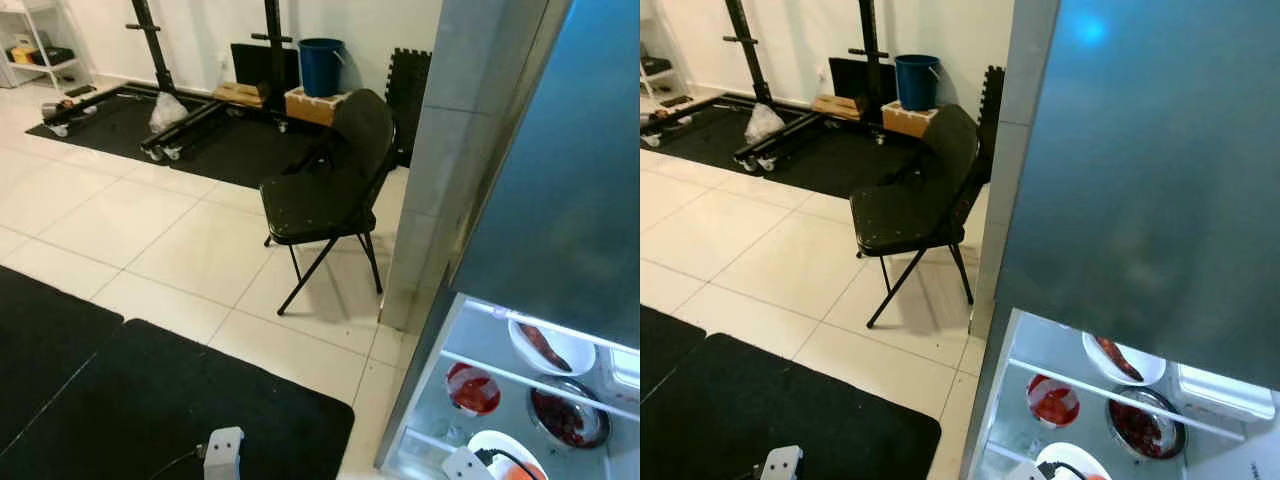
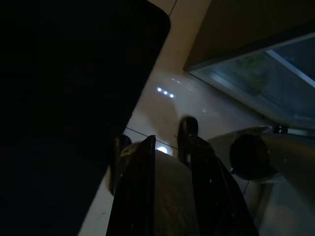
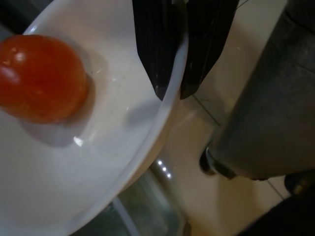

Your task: Restocking fridge

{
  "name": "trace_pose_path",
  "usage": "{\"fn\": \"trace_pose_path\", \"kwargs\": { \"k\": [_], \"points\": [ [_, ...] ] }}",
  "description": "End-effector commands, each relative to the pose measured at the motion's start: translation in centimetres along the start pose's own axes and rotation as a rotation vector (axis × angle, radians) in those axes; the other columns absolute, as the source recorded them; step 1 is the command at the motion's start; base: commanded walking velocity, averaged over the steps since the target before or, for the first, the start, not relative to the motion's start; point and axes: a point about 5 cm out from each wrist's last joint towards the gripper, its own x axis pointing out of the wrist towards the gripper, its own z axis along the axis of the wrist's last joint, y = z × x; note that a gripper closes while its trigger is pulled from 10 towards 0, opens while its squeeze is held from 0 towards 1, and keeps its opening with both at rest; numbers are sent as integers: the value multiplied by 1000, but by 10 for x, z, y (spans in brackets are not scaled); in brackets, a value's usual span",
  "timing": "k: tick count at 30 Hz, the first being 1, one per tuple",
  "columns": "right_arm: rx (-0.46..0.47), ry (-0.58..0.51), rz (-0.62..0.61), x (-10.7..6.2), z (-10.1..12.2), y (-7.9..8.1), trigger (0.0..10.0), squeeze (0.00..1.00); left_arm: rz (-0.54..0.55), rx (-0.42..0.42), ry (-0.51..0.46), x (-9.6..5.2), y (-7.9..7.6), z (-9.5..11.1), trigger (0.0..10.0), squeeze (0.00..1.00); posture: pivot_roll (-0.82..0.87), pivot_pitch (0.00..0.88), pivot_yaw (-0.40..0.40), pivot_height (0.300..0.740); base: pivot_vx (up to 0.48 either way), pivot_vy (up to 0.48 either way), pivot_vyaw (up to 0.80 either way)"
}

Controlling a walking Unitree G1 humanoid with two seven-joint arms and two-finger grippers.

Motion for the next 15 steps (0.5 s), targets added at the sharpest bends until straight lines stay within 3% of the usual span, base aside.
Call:
{"fn": "trace_pose_path", "kwargs": {
  "k": [1, 5, 13, 15],
  "points": [
    [6, 7, -22, -1, -1, -5, 10000, 0, -8, 7, 23, 0, -2, -5, 10000, 0, 7, 0, -21, 740, 0, -458, 0],
    [8, 11, -22, -1, -1, -6, 10000, 0, 0, 7, 22, 0, -2, -5, 10000, 0, 8, 0, -23, 740, 0, -329, 0],
    [4, 11, -17, 0, -1, -6, 10000, 0, -7, 6, 12, 0, -3, -4, 10000, 0, 8, 0, -24, 740, 0, 0, -773],
    [1, 2, -23, 0, 0, -7, 10000, 0, -11, 2, 9, 1, -4, -4, 10000, 0, 8, 0, -24, 740, 0, 0, 0]
  ]
}}
